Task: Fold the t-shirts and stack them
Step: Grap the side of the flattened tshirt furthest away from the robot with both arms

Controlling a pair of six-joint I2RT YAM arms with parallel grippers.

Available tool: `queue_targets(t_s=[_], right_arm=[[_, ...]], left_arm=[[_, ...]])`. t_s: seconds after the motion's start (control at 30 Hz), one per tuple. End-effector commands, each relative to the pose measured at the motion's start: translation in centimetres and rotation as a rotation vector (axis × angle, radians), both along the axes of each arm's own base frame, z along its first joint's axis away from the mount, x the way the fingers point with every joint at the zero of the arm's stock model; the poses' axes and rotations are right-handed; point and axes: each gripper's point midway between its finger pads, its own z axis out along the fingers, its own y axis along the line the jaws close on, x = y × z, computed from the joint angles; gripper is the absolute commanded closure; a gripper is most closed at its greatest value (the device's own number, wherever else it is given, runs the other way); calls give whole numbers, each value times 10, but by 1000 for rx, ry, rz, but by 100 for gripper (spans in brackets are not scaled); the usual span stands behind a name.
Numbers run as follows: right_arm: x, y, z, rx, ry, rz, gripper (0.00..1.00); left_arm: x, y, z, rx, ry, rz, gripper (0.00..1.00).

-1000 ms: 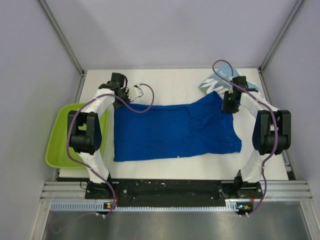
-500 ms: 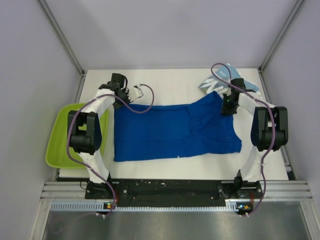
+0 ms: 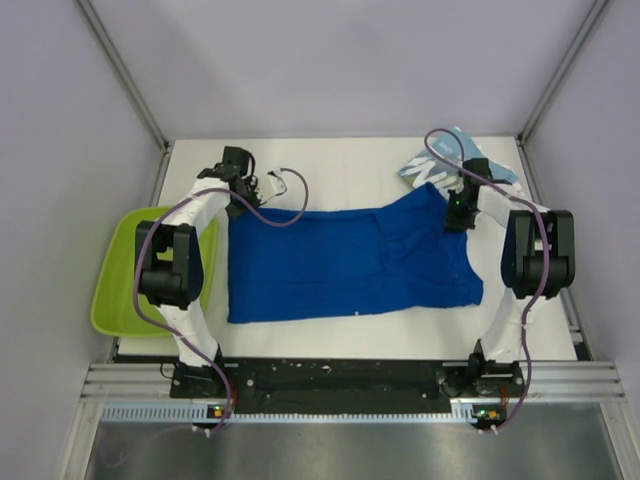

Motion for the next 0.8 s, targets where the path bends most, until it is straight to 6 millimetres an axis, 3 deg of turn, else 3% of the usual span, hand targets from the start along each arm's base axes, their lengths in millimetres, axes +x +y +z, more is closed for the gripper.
queue_targets(t_s=[0.0,0.07,0.2,0.57,0.77], right_arm=[[14,-14,4,-20,-36,-37,94],[16,-14,7,-19,-44,-35,100],[17,-13,20,-13,-78,-28,100],[13,-1,92,41,-246,11,100],[12,17,139,128,-355,62,100]], left_arm=[[4,-3,4,-18,-19,0,100],[4,-3,3,-17,-18,0,100],[5,-2,5,-15,-21,0,100],[7,-2,8,-14,-31,-1,100],[13,-1,14,-8,-55,13,100]])
